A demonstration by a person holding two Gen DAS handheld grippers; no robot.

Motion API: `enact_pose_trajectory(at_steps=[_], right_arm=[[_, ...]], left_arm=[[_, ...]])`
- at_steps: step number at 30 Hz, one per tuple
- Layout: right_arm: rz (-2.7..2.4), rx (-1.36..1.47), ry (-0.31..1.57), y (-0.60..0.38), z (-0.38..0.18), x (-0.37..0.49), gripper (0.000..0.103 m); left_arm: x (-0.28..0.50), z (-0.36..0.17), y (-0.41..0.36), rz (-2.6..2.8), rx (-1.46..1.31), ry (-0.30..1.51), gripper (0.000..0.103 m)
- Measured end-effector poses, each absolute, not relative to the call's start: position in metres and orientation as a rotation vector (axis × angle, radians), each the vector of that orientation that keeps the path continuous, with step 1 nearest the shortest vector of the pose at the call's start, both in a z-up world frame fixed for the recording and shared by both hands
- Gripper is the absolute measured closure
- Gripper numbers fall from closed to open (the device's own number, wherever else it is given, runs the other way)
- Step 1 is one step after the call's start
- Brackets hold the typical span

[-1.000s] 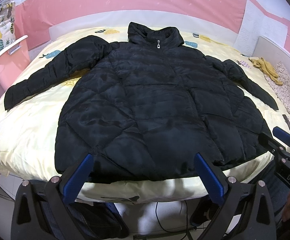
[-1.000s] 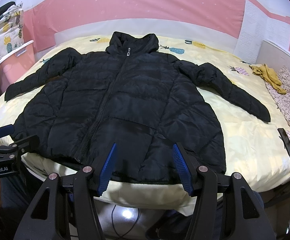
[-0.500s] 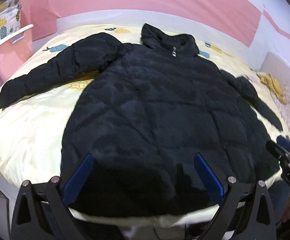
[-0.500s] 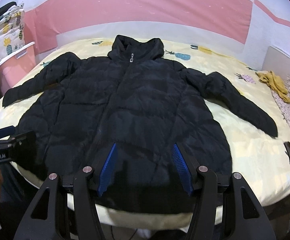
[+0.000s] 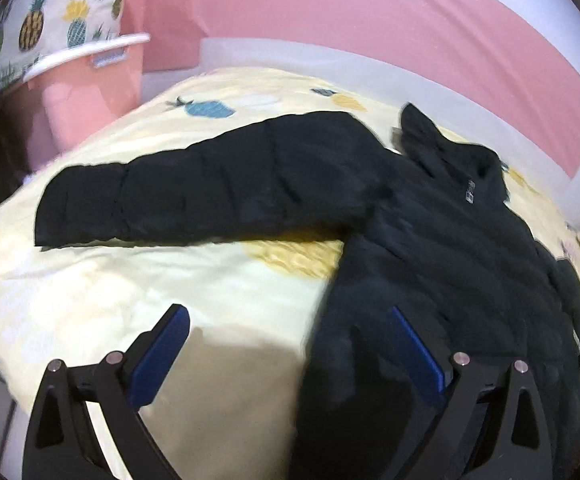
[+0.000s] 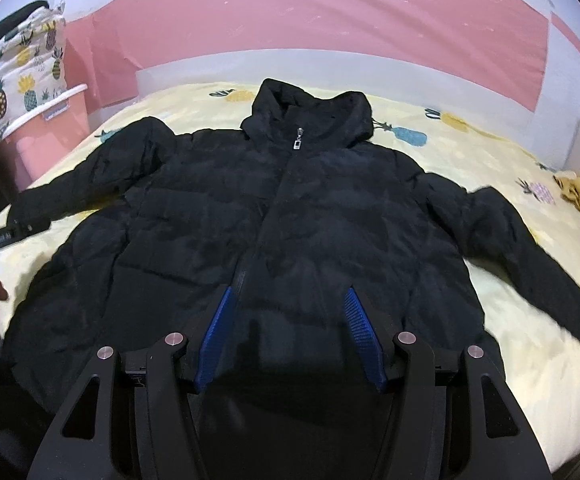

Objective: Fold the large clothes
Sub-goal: 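Grasp the jacket sleeve with the left gripper and fold it across the body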

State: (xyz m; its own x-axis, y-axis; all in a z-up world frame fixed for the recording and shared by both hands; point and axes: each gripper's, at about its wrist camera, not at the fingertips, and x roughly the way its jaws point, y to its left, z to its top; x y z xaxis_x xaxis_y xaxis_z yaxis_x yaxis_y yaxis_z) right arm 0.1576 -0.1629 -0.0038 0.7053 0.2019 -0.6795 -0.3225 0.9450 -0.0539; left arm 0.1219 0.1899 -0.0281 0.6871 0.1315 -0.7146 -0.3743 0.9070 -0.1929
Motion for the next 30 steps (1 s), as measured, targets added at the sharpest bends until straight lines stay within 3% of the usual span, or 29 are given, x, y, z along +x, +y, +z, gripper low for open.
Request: enact_pose_trajectory(at_steps=[11,18,21,25,30], right_arm=[[0.303,-0.205,0.764,-0.151,-0.018,0.218,0.045],[0.288,-0.199,0.805,-0.157,-0.034,0.237,0.045],[0.274,-0.192,0.818,-0.162,-0.038,0.242,0.045],[0.258,-0.19,0.83,-0.172,-0.041,0.245,0.045],[0.246,-0.183,0.829,-0.188,-0.039,0.245,0.045]], left_arm=[[0.155,-0.075,0.307,0.464,-0.583,0.784,0.012],[0.159,-0.092,0.345,0.541,-0.678,0.706,0.018],[0.167,-0.095,0.349,0.591,-0.621,0.703,0.033],[0.178,-0.086,0.35,0.577,-0.599,0.711,0.081],[0.179,-0.039,0.334,0.538,-0.515,0.672,0.088]])
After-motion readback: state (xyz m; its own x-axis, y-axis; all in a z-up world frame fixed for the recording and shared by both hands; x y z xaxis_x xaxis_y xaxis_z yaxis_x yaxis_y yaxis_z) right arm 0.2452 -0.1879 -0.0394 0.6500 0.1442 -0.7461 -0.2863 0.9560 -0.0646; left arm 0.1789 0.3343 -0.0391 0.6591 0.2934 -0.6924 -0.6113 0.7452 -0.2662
